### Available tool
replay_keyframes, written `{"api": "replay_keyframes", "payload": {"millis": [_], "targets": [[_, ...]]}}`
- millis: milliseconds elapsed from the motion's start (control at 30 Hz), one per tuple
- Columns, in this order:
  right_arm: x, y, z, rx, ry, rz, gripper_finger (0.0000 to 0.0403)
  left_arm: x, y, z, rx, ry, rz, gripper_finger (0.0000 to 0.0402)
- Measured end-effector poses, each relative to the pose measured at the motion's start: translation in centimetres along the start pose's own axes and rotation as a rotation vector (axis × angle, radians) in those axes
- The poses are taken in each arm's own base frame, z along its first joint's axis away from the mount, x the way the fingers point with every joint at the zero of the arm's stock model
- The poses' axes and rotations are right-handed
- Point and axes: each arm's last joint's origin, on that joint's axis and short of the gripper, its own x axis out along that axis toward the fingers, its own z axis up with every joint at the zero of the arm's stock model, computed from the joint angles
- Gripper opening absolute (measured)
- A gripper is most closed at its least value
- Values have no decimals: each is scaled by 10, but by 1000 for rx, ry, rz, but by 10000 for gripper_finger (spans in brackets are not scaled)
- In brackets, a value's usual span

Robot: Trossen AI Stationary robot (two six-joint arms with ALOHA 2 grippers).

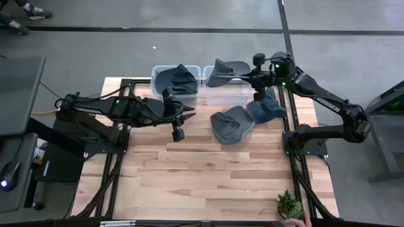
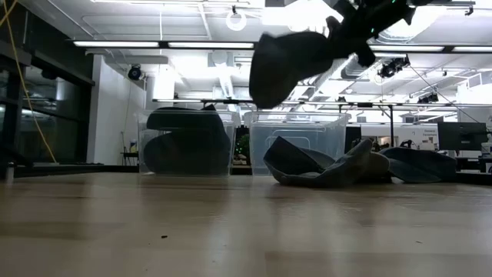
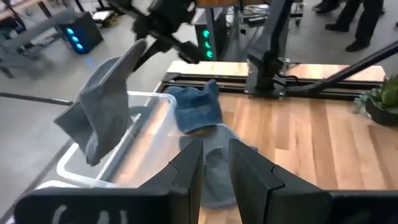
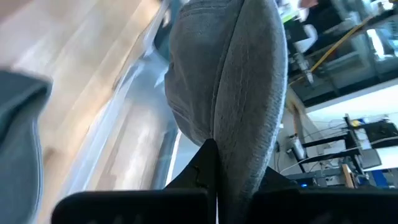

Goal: Pick and place caps into container
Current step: Put the left gray cap into the right transparent container

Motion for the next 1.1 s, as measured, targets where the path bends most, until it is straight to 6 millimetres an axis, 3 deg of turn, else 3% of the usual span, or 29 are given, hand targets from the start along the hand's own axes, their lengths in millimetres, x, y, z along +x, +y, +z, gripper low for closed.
{"api": "replay_keyframes", "payload": {"millis": [500,1100], "targets": [[54,8,-38,-331,163,105,5,0,-2,-4,-72,44,-71,74],[80,26,-52,-492,219,257,5,0,-1,-6,-63,66,-59,74]]}}
